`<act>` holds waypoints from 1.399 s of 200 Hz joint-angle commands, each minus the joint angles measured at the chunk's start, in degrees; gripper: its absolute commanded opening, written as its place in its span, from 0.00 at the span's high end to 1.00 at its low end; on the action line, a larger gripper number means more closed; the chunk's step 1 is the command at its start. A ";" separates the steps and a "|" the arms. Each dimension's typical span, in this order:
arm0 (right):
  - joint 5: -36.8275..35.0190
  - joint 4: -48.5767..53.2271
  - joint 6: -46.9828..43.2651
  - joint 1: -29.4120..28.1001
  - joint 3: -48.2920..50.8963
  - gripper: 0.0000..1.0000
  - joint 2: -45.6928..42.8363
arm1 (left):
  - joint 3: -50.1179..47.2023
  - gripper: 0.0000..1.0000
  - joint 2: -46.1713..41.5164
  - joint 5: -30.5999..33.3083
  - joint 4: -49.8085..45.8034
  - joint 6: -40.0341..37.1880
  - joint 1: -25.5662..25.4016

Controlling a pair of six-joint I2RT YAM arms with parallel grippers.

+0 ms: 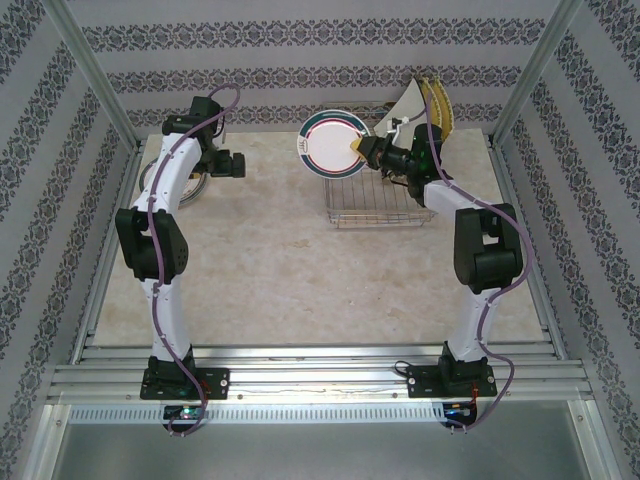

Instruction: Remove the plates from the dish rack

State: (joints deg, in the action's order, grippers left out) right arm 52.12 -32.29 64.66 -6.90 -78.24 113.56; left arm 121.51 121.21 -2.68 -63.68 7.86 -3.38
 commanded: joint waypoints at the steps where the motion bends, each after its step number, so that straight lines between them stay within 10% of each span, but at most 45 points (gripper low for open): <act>1: 1.17 -6.55 1.26 -0.30 0.74 1.00 -0.62 | -4.71 0.00 -5.09 -14.62 8.67 -1.41 0.09; 55: -0.26 -4.63 0.16 -1.58 0.59 1.00 -0.02 | -27.95 0.00 -13.38 -54.03 55.13 22.98 2.94; 86: -0.92 -3.08 -0.07 -2.95 -1.05 1.00 0.95 | -35.77 0.00 -10.87 -60.51 84.01 41.91 1.79; 152: -2.37 -1.91 0.99 -6.89 -6.68 1.00 5.13 | -35.90 0.06 -6.78 -59.62 81.15 41.12 -1.41; 201: -2.80 -0.85 0.81 -8.02 -8.14 1.00 5.25 | -35.69 0.48 -6.71 -58.32 76.96 39.42 -1.44; 228: -2.85 -0.27 0.75 -8.44 -8.64 1.00 5.36 | -34.92 0.93 -6.14 -58.06 75.30 39.22 -1.48; 266: -3.40 3.07 -1.22 -8.85 -9.72 1.00 4.86 | -33.72 1.00 -6.24 -57.15 71.00 37.24 -1.42; 280: -4.52 7.93 -4.48 -8.91 -10.31 0.74 3.84 | -33.54 1.00 -6.55 -56.55 70.21 36.79 -1.36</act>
State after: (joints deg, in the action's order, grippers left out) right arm 48.36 -27.51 63.18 -15.27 -85.25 119.44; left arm 86.06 114.72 -59.44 8.99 47.77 -4.86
